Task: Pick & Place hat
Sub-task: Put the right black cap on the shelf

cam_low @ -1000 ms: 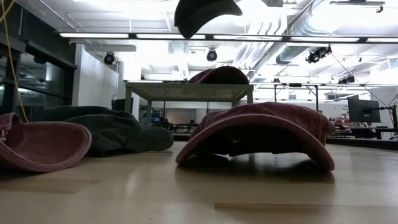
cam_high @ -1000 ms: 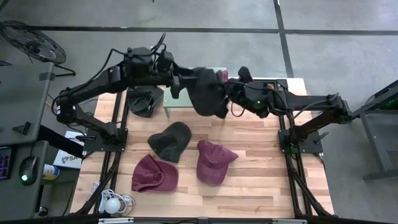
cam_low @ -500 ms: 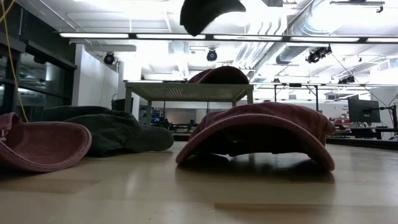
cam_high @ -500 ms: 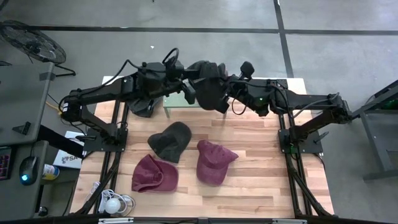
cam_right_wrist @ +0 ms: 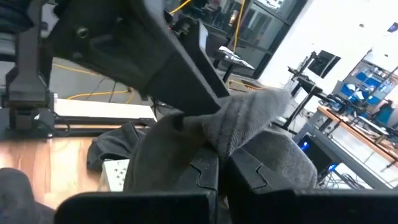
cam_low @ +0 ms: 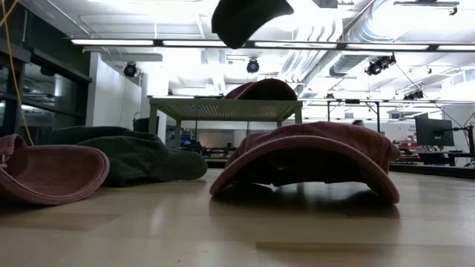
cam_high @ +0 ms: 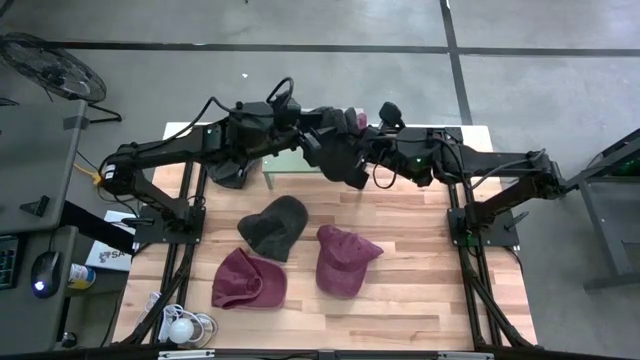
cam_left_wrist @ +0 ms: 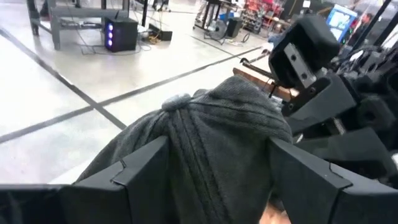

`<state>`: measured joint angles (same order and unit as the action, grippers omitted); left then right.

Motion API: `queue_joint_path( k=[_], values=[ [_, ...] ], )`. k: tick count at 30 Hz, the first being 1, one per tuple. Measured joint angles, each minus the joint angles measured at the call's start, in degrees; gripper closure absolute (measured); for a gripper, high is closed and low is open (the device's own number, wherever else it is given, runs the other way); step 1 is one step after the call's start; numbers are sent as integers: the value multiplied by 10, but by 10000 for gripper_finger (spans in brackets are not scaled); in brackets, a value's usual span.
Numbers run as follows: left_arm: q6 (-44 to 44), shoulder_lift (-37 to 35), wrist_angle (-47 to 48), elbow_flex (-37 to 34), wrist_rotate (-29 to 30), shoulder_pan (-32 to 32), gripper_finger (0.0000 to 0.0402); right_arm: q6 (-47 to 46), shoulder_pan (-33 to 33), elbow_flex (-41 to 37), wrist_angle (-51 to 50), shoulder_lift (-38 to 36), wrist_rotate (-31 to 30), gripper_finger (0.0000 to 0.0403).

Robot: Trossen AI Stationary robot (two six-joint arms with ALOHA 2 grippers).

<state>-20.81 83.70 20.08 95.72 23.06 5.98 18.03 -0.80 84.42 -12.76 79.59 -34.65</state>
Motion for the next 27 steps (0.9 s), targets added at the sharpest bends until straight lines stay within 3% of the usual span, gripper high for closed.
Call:
queue_joint_path(
  k=[4,8,19,27],
  values=[
    [-20,4,-1,0,1,0,148,0,0,0,-1,0,5,402],
    [-26,4,-1,0,0,0,188,1,0,0,0,-1,6,402],
    [-31,4,1,0,-3,0,382,1,0,0,-5,-1,6,402],
    [-14,1,7,0,-1,0,397,-3,0,0,-16,-1,6,402]
  ],
)
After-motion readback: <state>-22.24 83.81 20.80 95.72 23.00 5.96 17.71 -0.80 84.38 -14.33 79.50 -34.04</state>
